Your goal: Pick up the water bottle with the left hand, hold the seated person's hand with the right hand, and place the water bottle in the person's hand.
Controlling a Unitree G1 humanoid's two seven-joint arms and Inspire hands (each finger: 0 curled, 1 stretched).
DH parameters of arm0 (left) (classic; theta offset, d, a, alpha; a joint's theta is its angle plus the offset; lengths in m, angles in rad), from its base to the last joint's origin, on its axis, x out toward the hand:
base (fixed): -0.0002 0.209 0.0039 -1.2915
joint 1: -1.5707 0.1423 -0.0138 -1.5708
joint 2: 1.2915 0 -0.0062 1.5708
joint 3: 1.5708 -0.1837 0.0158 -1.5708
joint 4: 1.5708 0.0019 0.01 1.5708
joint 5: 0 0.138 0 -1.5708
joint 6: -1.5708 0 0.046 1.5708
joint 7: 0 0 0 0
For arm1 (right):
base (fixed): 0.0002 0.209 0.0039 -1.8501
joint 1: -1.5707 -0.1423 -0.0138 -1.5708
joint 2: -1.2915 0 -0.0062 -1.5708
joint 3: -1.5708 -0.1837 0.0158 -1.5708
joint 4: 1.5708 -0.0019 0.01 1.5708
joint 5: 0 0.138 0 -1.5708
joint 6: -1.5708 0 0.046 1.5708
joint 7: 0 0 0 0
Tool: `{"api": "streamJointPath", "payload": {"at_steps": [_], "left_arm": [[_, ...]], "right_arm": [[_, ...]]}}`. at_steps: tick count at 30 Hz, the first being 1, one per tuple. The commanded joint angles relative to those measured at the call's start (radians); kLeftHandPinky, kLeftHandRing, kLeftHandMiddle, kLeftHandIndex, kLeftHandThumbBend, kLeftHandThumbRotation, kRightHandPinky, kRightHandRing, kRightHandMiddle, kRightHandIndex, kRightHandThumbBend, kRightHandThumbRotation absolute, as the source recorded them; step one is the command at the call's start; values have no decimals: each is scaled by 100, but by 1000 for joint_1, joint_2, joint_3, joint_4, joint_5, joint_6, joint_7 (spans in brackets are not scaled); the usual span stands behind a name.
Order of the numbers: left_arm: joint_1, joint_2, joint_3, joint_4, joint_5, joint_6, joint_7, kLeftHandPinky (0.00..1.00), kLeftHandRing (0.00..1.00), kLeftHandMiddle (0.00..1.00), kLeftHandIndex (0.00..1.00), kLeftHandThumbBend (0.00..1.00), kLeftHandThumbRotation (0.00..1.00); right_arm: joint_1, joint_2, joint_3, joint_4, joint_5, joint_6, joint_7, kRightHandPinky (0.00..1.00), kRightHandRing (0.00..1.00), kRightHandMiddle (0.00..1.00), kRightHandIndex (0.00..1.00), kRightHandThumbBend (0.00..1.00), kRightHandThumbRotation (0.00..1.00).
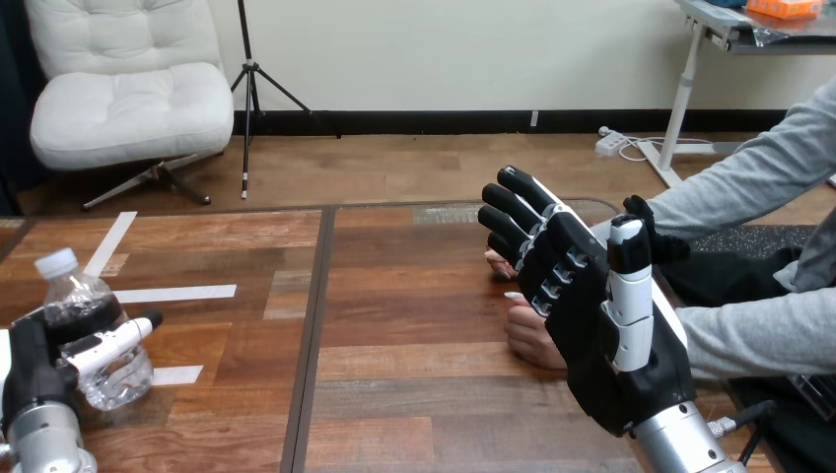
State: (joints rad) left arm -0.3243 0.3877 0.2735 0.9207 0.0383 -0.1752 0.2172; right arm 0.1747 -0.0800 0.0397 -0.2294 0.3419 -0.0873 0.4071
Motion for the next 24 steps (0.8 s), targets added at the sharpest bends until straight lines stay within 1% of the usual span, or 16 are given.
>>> {"api": "streamJointPath", "payload": {"at_steps": [1, 11, 18, 24], "left_arm": [[-29, 21, -16, -51, 12, -34, 3, 36, 42, 47, 46, 75, 0], [-30, 27, -24, -24, 31, -68, 19, 38, 43, 47, 47, 74, 0], [-29, 25, -22, -25, 22, -72, 19, 39, 44, 47, 47, 73, 0], [-26, 27, -30, -26, 29, -82, 25, 39, 43, 47, 47, 73, 0]], "right_arm": [[-54, 6, -2, -34, 10, -13, -2, 100, 94, 92, 91, 83, 100], [-54, 6, -1, -35, 7, -11, -5, 100, 94, 92, 91, 83, 100], [-54, 7, 0, -33, 6, -12, -4, 100, 94, 93, 91, 82, 100], [-53, 6, 0, -34, 0, -7, -10, 100, 94, 93, 91, 83, 100]]}}
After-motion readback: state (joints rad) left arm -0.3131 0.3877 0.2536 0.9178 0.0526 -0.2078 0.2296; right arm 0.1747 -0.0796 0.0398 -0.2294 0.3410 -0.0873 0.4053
